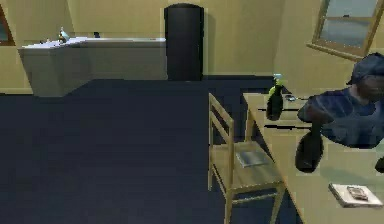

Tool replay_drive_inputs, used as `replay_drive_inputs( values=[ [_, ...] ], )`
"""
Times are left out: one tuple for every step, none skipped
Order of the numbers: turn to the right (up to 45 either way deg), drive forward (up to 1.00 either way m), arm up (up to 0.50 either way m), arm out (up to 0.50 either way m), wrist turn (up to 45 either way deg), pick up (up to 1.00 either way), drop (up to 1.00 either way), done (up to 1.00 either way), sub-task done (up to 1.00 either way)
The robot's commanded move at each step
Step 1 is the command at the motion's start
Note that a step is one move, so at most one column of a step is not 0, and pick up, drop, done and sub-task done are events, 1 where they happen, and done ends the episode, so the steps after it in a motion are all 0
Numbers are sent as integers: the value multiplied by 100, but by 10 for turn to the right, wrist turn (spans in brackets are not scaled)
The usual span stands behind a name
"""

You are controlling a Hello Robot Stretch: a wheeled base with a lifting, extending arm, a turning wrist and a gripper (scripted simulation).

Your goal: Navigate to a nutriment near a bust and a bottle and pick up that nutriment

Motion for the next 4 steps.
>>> replay_drive_inputs(
  values=[
    [-240,0,0,0,0,0,0,0,0],
    [0,20,0,0,0,0,0,0,0],
    [450,0,0,0,0,0,0,0,0],
    [-450,0,0,0,0,0,0,0,0]
  ],
)
